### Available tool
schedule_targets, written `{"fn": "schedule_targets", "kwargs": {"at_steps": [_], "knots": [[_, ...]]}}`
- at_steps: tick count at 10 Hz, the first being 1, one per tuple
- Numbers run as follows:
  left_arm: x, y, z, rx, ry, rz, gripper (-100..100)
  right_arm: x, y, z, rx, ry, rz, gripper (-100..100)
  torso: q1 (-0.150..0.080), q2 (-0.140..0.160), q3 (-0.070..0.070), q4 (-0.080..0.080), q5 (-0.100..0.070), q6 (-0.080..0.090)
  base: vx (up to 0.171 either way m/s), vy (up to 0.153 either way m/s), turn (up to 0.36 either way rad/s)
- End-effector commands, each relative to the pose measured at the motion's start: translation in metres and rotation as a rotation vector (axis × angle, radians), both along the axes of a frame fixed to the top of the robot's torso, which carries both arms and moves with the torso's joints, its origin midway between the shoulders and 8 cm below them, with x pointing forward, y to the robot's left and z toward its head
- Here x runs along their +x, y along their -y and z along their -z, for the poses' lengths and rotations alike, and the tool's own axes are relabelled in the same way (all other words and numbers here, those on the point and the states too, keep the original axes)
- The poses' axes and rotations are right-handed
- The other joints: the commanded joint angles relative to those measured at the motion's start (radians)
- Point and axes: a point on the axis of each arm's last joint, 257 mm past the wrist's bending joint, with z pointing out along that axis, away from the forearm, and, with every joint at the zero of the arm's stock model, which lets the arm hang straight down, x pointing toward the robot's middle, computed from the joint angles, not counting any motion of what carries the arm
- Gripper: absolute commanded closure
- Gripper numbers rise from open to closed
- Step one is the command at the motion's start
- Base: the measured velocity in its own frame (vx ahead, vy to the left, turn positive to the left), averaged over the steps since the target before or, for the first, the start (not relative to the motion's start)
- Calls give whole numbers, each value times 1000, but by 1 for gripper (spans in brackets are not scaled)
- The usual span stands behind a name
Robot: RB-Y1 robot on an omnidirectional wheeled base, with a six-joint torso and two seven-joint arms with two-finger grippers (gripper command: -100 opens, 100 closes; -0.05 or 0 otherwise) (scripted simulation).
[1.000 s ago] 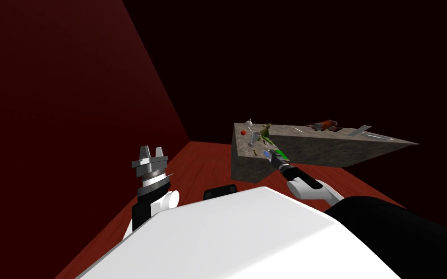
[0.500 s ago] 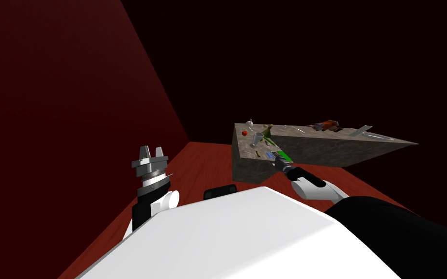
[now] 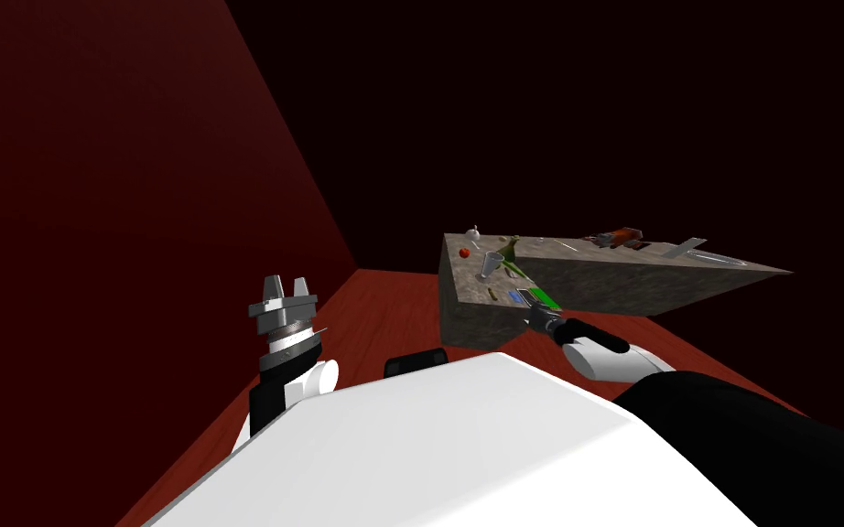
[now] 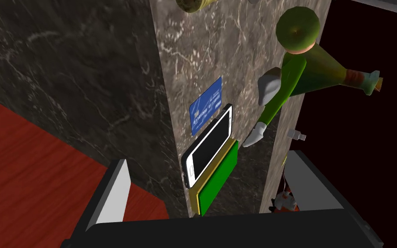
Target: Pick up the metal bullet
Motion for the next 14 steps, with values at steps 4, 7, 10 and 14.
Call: {"fn": "schedule_targets", "kwargs": {"at_steps": [4, 7, 10, 14], "knots": [[0, 0, 0, 0, 0, 0, 0, -43, 27, 20, 118, -91, 159, -100, -1, 1, 0, 0, 0, 0, 85, 36, -11], [0, 0, 0, 0, 0, 0, 0, -67, 37, 29, 178, -137, 242, -100, -1, -3, -1, -1, 0, 0, 109, 32, -13], [0, 0, 0, 0, 0, 0, 0, -92, 44, 38, 241, -188, 330, -100, 0, 0, 0, 0, 0, 0, 74, 28, -4], [0, 0, 0, 0, 0, 0, 0, -131, 53, 47, 359, -235, 491, -100, -2, 0, 0, 0, 0, 0, 104, 15, -1]]}}
